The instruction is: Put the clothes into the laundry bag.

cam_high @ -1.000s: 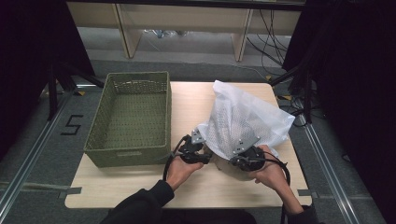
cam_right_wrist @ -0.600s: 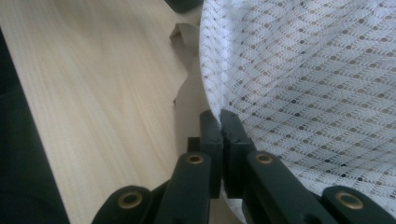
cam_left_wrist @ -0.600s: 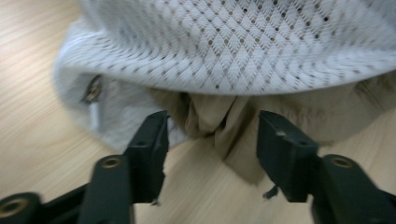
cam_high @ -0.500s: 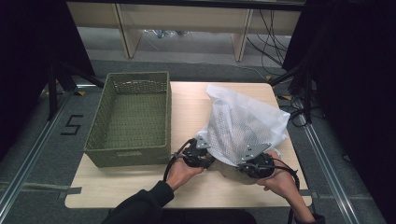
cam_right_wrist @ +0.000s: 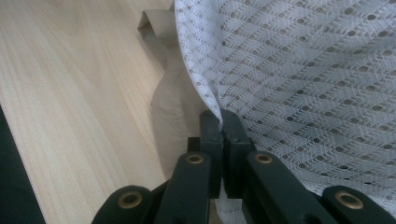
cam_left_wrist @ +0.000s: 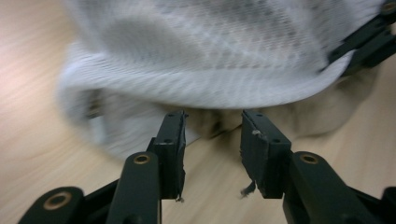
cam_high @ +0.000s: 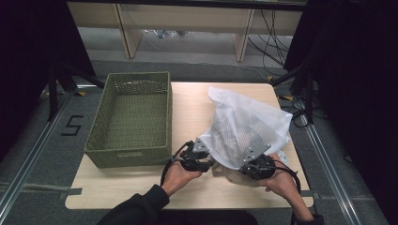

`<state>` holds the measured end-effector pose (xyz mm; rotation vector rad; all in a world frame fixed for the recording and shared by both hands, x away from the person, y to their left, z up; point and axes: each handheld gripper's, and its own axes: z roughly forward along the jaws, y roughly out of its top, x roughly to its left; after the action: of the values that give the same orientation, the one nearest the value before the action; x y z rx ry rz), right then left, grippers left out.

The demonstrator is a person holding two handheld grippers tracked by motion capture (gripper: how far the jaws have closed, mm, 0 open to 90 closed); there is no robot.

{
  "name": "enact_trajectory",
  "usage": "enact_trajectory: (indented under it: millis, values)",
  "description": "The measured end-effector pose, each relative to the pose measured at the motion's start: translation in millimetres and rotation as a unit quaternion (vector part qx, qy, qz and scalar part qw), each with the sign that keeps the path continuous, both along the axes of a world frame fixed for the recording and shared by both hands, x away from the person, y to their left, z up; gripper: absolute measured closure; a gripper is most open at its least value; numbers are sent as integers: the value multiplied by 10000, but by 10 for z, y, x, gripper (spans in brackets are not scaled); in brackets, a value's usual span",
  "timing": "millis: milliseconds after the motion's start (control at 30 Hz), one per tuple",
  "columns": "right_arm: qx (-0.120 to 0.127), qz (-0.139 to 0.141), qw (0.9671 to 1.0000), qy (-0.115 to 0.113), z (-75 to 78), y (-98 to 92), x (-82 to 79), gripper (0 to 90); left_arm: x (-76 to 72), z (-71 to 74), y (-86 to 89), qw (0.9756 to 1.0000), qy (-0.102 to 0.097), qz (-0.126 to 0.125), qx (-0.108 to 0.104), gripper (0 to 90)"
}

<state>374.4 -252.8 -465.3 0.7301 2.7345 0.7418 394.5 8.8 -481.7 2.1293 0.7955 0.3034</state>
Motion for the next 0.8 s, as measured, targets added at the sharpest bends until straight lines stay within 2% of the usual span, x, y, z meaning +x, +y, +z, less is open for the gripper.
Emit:
enact_trajectory:
  millis: [33, 67, 100, 167, 200, 267, 300, 333, 367, 433, 467, 500, 533, 567, 600, 633, 667, 700, 767, 800]
  values:
    - [-27, 48, 10000, 31, 3, -12, 12, 900, 1, 10, 43, 9998, -80, 64, 172, 590]
    - [-38, -27, 9999, 97, 6, -12, 3, 900, -6, 7, 61, 9994, -116, 163, 266, 577]
    - [-28, -6, 10000, 45, -1, -16, 11, 900, -5, 1, 72, 9989, -107, 244, 373, 540]
    - [-26, -31, 10000, 57, -4, -27, 17, 900, 14, -28, 67, 9981, -77, 266, 553, 524]
    - [-47, 3, 10000, 52, -4, -42, 28, 900, 38, -48, 51, 9973, -137, 205, 685, 512]
    - [-34, -45, 9999, 98, -8, -62, 30, 900, 62, -94, -5, 9974, -63, 299, 648, 493]
    - [-43, 17, 10000, 85, -7, -84, 50, 900, 94, -111, -27, 9970, -105, 290, 710, 485]
    - [-38, -83, 9999, 85, -2, -112, 46, 900, 124, -130, -53, 9967, -83, 325, 734, 461]
    - [-38, -83, 9999, 85, -2, -112, 46, 900, 149, -156, -87, 9968, 14, 434, 666, 461]
    - [-27, -54, 9999, 97, -1, -149, 66, 900, 210, -192, -142, 9966, 79, 482, 666, 420]
    - [-64, -121, 9999, 44, 5, -163, 58, 900, 230, -215, -177, 9964, 136, 477, 681, 404]
    - [-36, -181, 9998, 96, 9, -193, 66, 900, 246, -241, -206, 9958, 188, 508, 741, 391]
    - [-45, -102, 9999, 81, 13, -208, 82, 900, 268, -256, -213, 9955, 226, 513, 766, 408]
    - [-45, -102, 9999, 81, 13, -208, 82, 900, 285, -266, -225, 9965, 260, 510, 613, 408]
    - [-12, -130, 9999, 112, 14, -218, 83, 900, 295, -265, -232, 9969, 317, 444, 559, 456]
    - [28, -181, 9998, 101, 11, -221, 76, 900, 301, -253, -231, 9972, 322, 328, 597, 519]
    - [22, -195, 9998, 50, 20, -224, 73, 900, 315, -253, -230, 9978, 353, 243, 499, 628]
    - [63, -170, 9998, 95, 30, -211, 72, 900, 317, -257, -231, 9977, 421, 292, 434, 768]
    - [114, -174, 9998, 72, 31, -187, 55, 900, 313, -261, -234, 9978, 405, 304, 427, 851]
    - [123, -60, 9999, -13, 42, -176, 55, 900, 292, -265, -243, 9979, 390, 287, 437, 851]
